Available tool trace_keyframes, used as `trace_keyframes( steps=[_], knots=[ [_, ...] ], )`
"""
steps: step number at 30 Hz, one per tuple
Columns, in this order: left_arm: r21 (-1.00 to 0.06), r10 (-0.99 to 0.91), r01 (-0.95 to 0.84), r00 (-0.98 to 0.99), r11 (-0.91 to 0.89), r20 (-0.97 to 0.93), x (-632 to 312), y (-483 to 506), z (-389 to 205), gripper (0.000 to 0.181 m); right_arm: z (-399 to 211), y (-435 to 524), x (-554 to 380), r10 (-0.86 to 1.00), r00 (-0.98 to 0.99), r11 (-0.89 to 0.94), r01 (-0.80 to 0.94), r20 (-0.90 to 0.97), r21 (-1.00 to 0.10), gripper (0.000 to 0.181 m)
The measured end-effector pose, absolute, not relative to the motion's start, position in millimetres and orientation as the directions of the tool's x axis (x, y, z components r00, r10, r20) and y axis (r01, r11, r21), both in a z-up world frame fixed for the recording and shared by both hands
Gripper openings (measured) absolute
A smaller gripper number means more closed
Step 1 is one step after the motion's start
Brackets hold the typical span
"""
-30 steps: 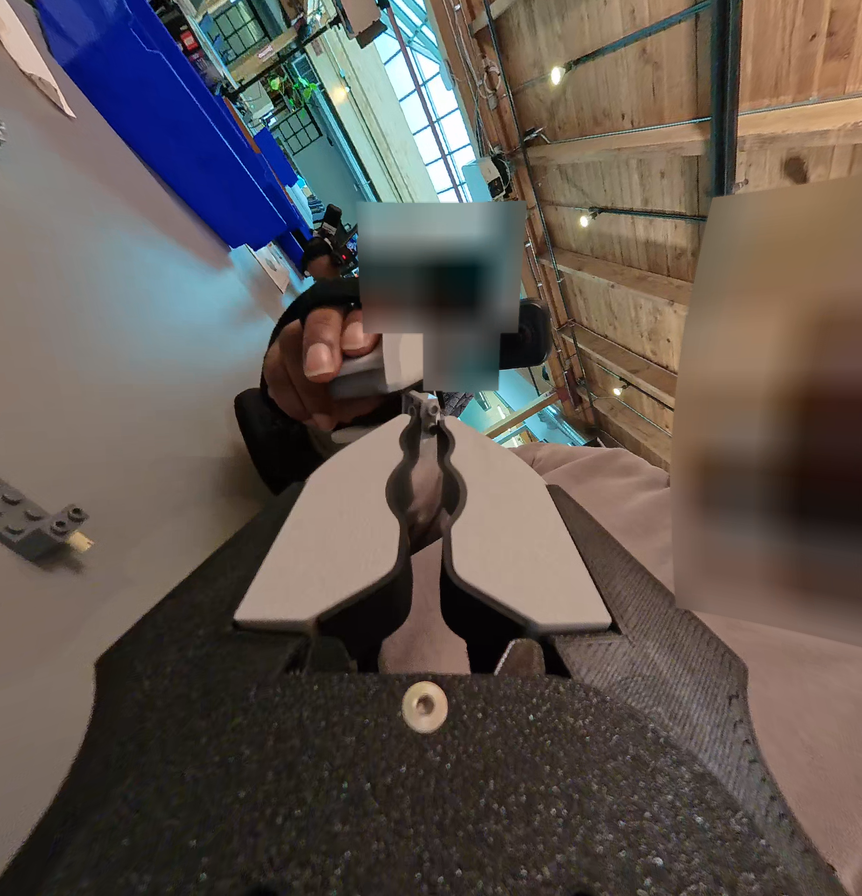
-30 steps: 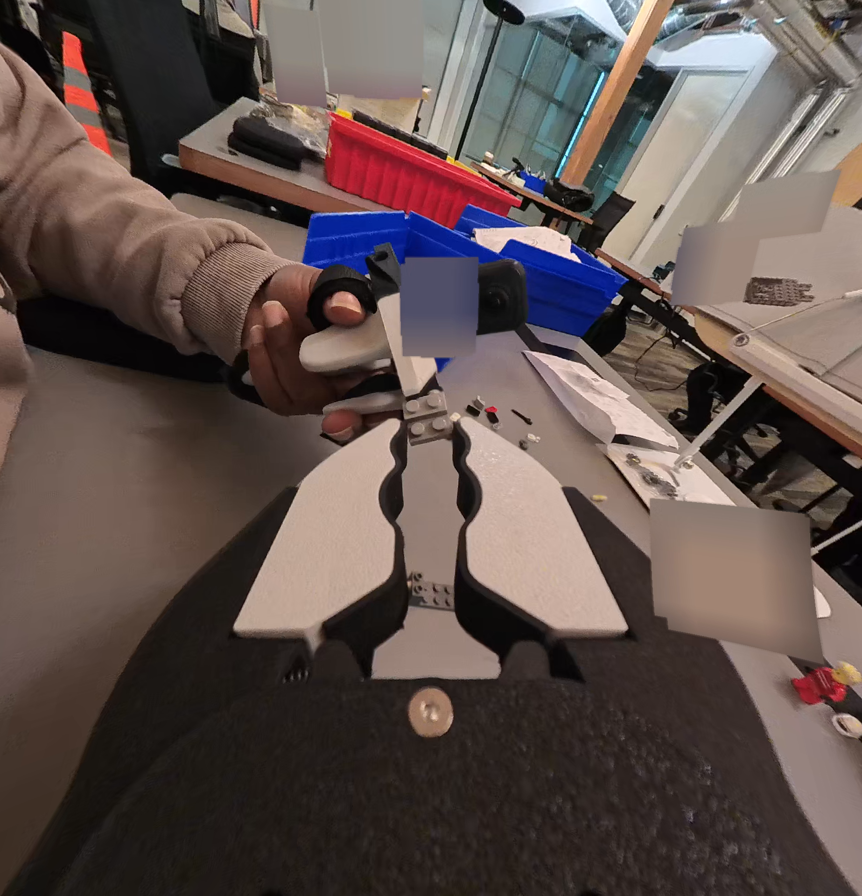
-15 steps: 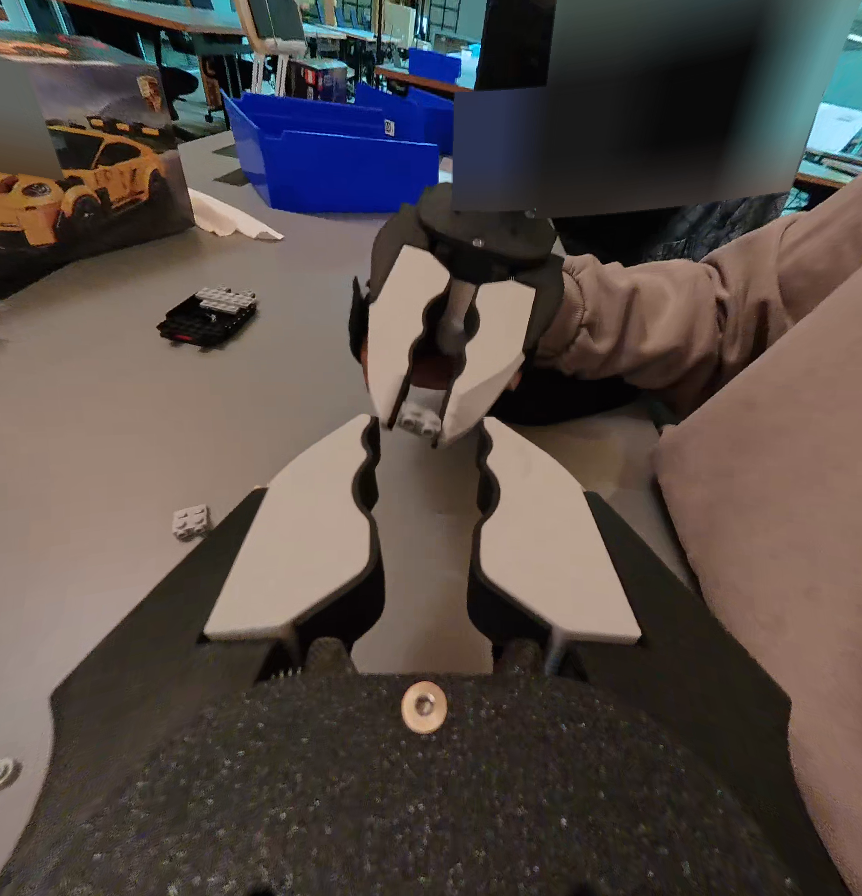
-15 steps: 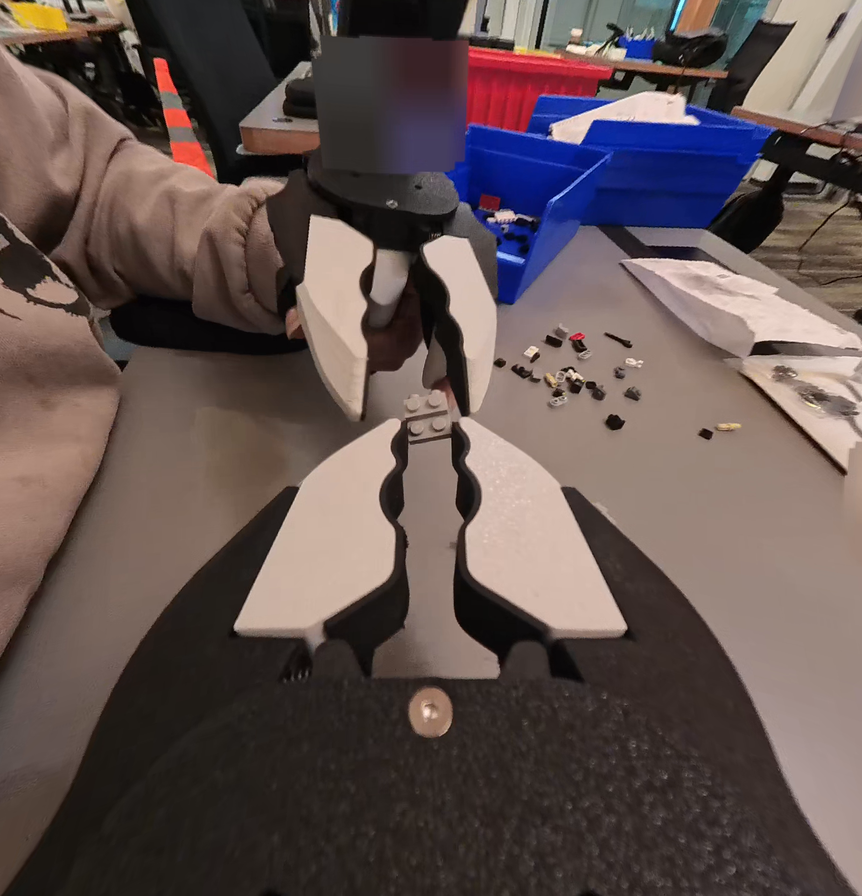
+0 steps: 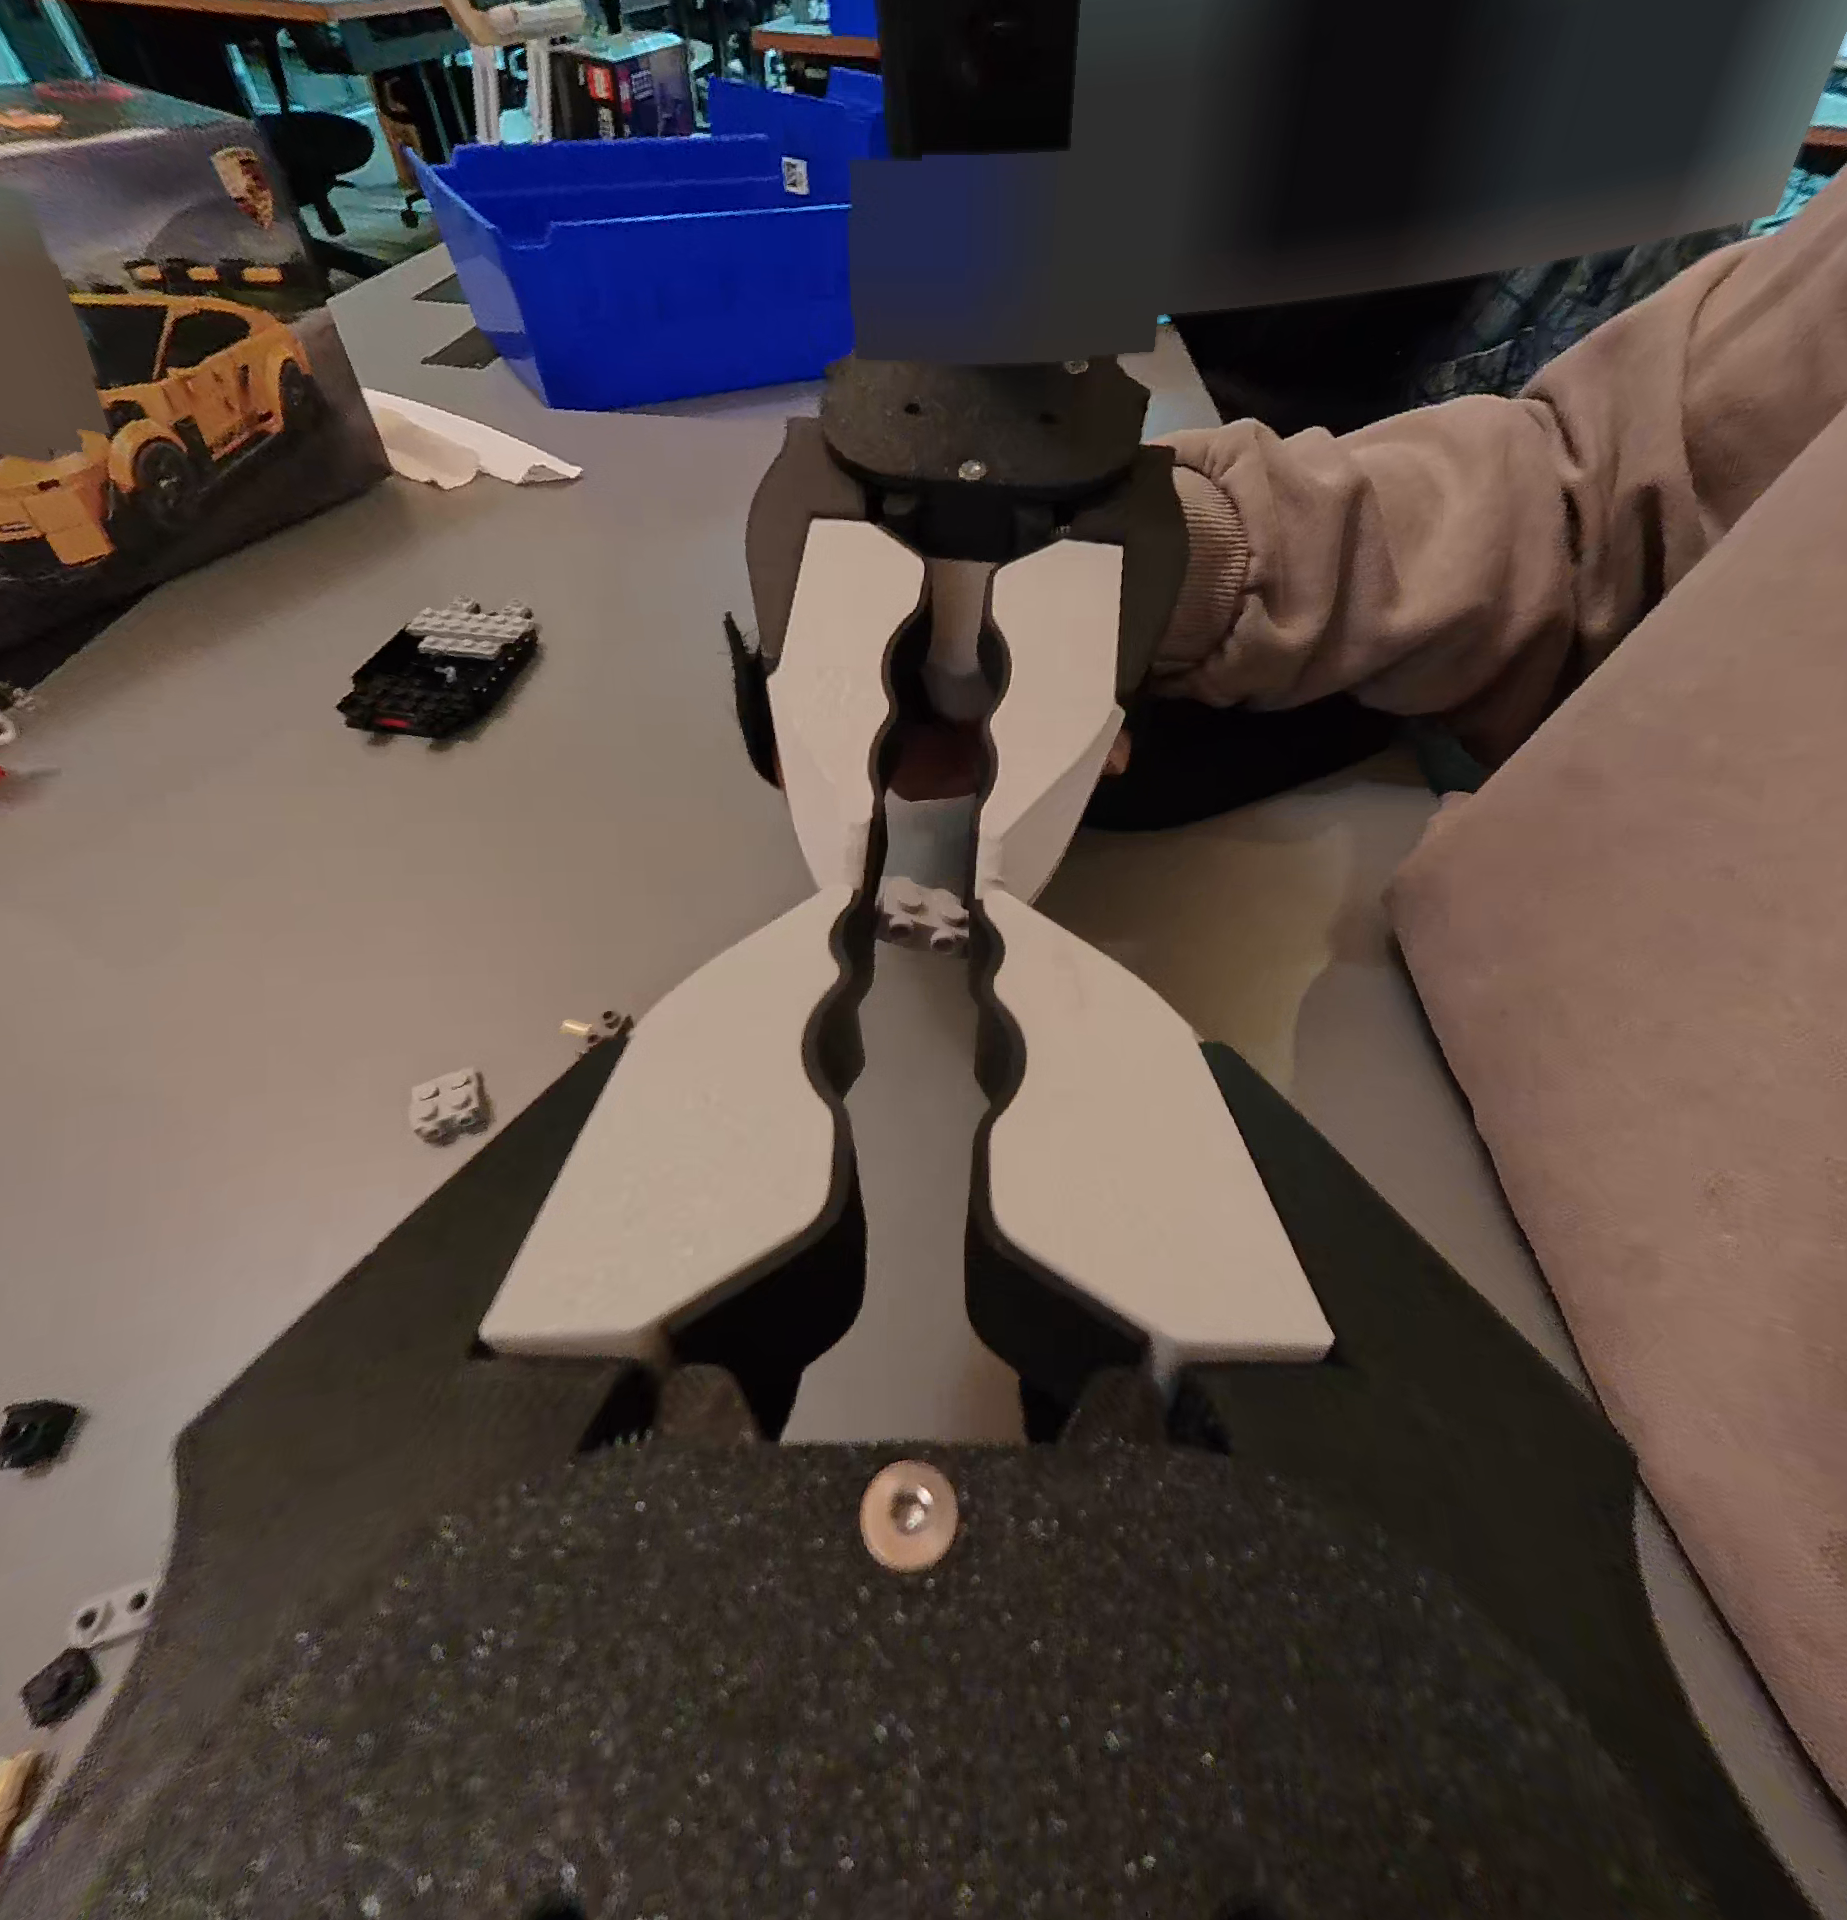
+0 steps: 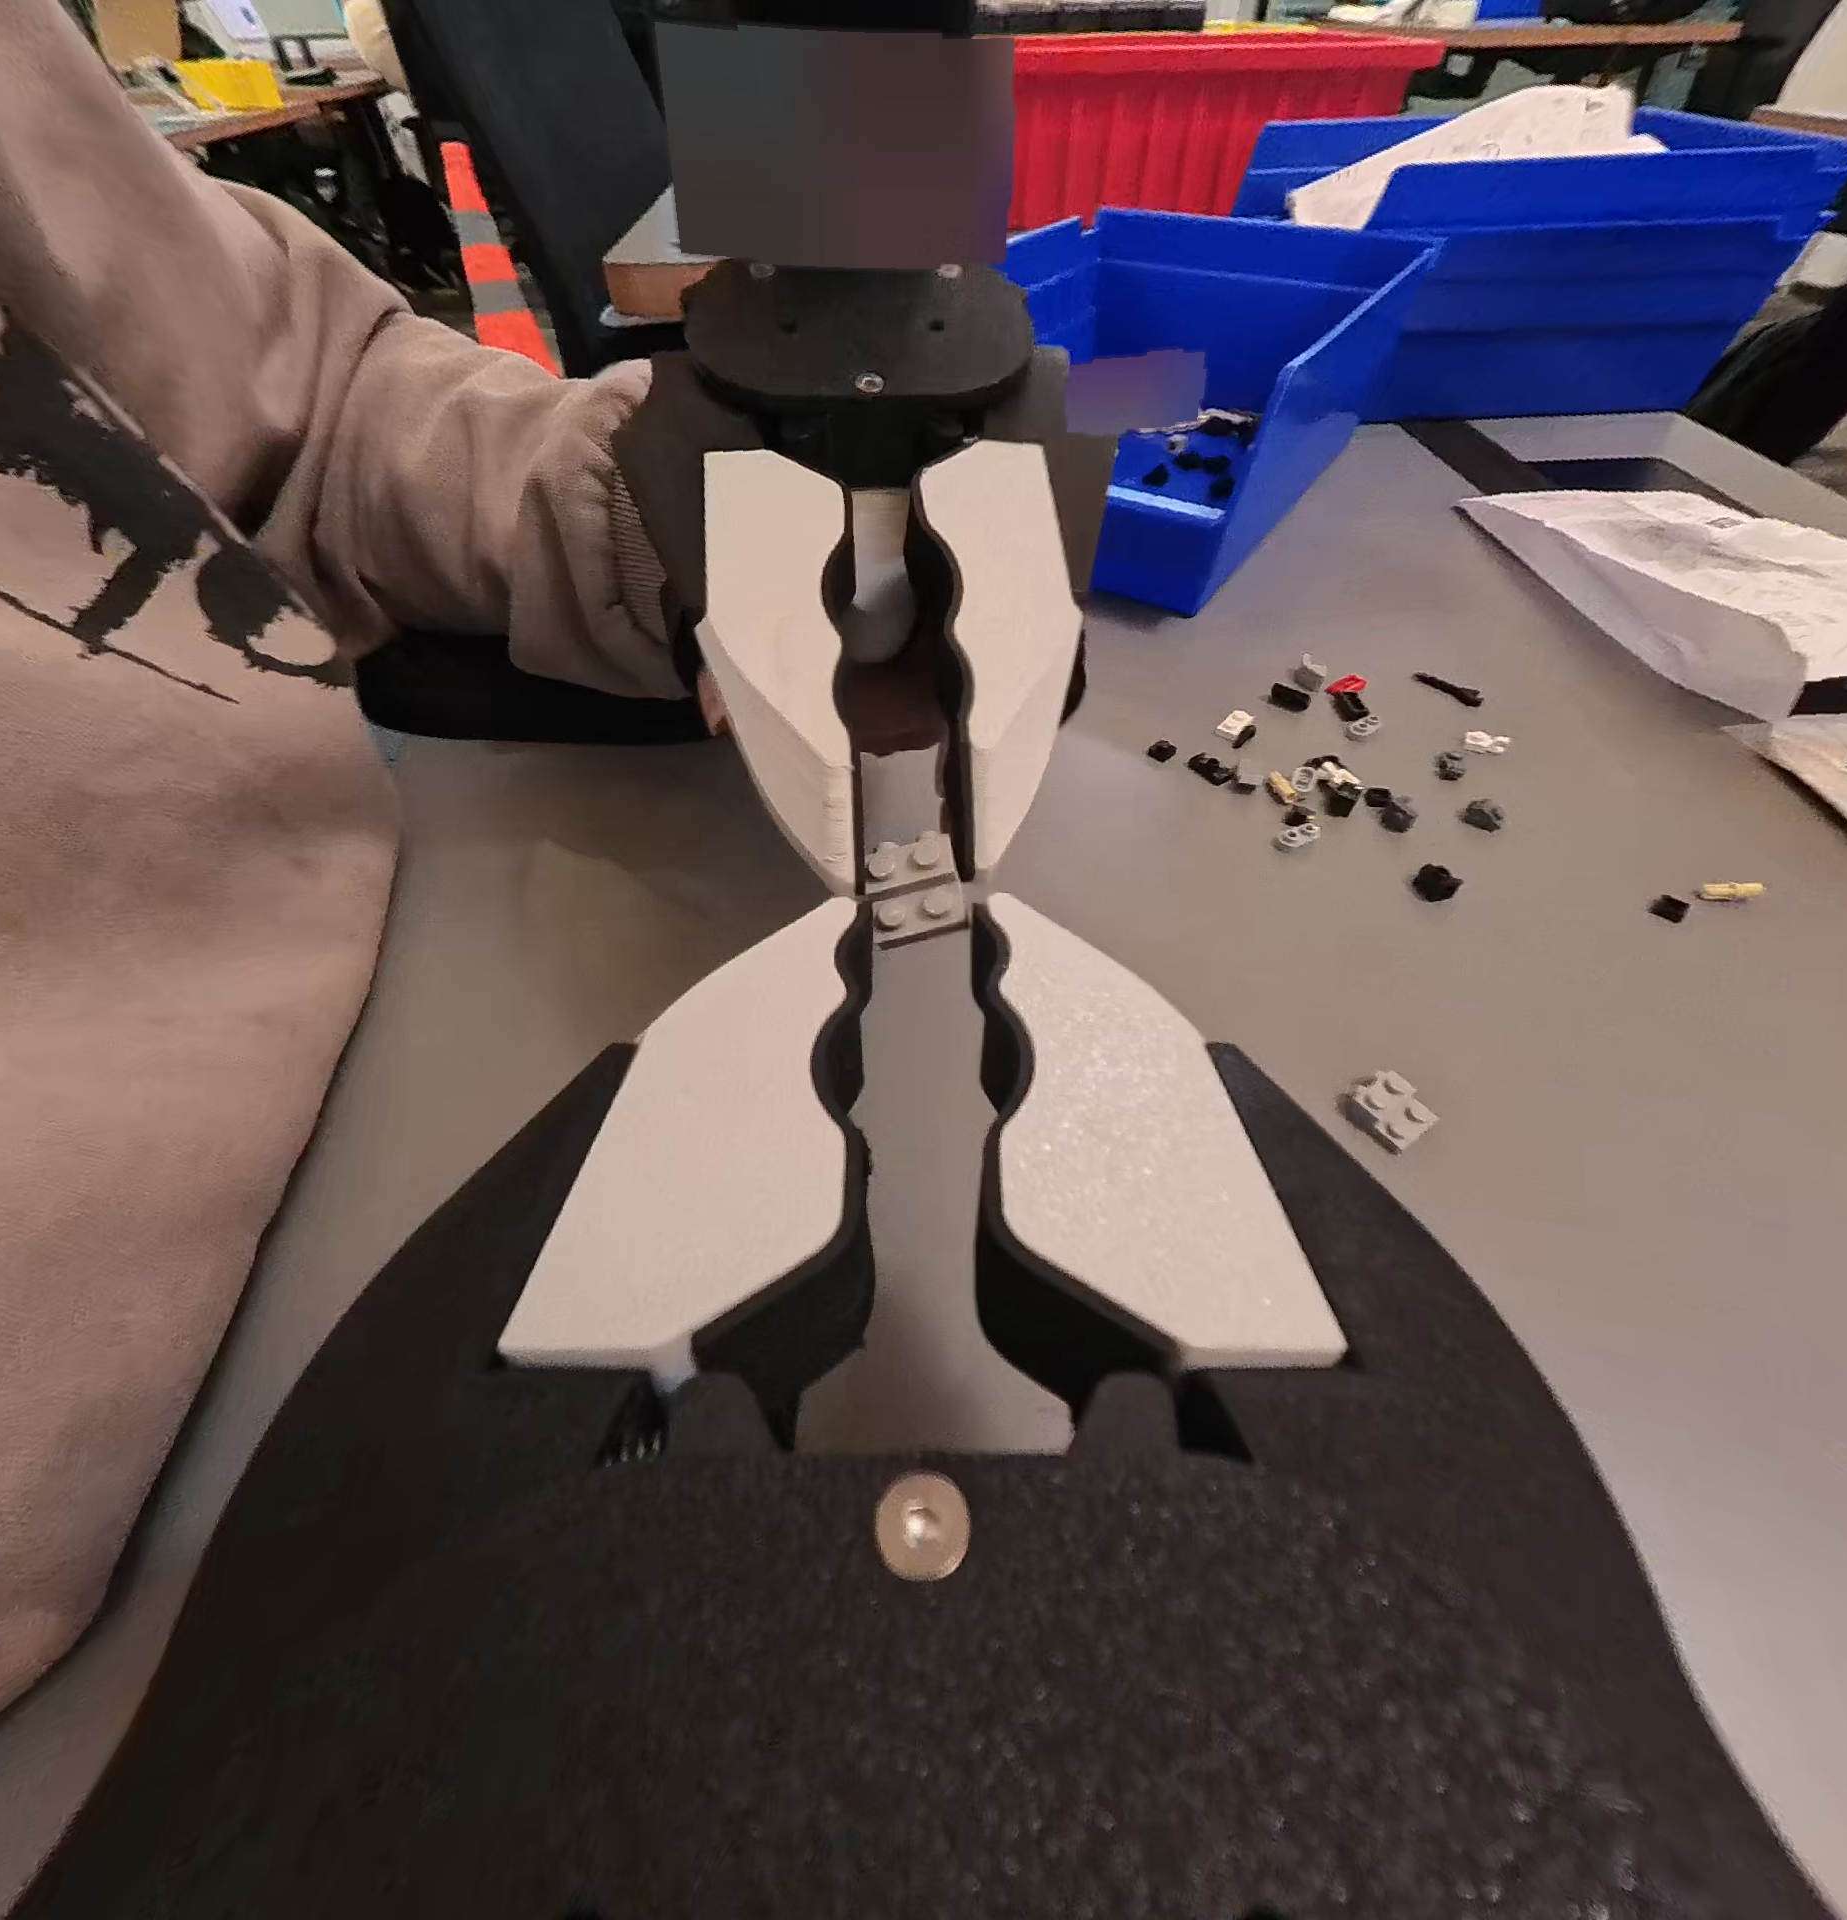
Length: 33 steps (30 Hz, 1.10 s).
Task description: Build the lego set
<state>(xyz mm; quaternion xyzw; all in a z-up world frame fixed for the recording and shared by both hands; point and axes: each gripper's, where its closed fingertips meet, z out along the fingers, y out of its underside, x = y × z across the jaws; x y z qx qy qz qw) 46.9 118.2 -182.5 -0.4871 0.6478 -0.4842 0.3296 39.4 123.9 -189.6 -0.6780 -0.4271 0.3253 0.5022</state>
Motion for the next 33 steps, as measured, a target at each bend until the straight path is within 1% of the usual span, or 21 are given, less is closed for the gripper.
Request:
trace_keyframes(
  steps=[2,3,6,9,12,14,17,19,22,26,30,33],
  knots=[
    [-0.947,-0.959,-0.319,-0.275,0.03,0.062,46.4,126.4,-182.7,0.017,-190.7,134.2,48.6,0.874,0.487,-0.135,0.252,0.004,-0.958,0.028],
    [-0.943,-0.965,-0.332,-0.252,0.011,0.077,45.9,132.6,-184.9,0.017,-195.1,141.7,56.7,0.847,0.531,-0.155,0.27,0.013,-0.95,0.03],
    [-0.923,-0.978,-0.384,-0.185,-0.019,0.097,42.6,152.8,-198.8,0.017,-221.2,165.1,86.1,0.745,0.664,-0.251,0.365,0.061,-0.897,0.029],
    [-0.886,-0.978,-0.461,-0.162,-0.043,0.132,39.2,162.2,-220.2,0.017,-242.1,175.4,98.0,0.688,0.725,-0.356,0.373,0.029,-0.857,0.028],
    [-0.884,-0.968,-0.464,-0.188,-0.063,0.167,42.1,157.2,-227.8,0.017,-255.4,184.9,103.9,0.65,0.758,-0.394,0.4,0.057,-0.828,0.025],
    [-0.876,-0.97,-0.479,-0.182,-0.058,0.163,43.7,156.8,-232.7,0.017,-259.3,189.8,101.7,0.667,0.736,-0.37,0.457,0.111,-0.809,0.024],
    [-0.876,-0.966,-0.479,-0.19,-0.063,0.173,44.7,155.4,-234.4,0.017,-260.0,192.6,89.5,0.736,0.652,-0.28,0.538,0.182,-0.795,0.023],
    [-0.879,-0.966,-0.47,-0.185,-0.073,0.179,44.9,156.9,-233.1,0.017,-268.4,193.3,87.0,0.766,0.62,-0.294,0.576,0.173,-0.762,0.024],
    [-0.88,-0.966,-0.466,-0.175,-0.089,0.191,44.4,159.6,-232.2,0.017,-267.5,197.4,85.7,0.787,0.599,-0.291,0.574,0.149,-0.765,0.022],
    [-0.881,-0.965,-0.461,-0.165,-0.106,0.203,44.2,161.9,-231.5,0.017,-267.8,201.7,85.7,0.826,0.537,-0.252,0.624,0.172,-0.74,0.012],
    [-0.883,-0.965,-0.457,-0.164,-0.11,0.205,44.3,162.3,-231.0,0.017,-267.4,202.2,79.2,0.869,0.457,-0.195,0.666,0.188,-0.72,0.01],
    [-0.884,-0.966,-0.455,-0.159,-0.11,0.202,44.3,163.0,-231.2,0.017,-267.3,203.3,75.5,0.87,0.457,-0.19,0.656,0.184,-0.731,0.009]
  ],
)
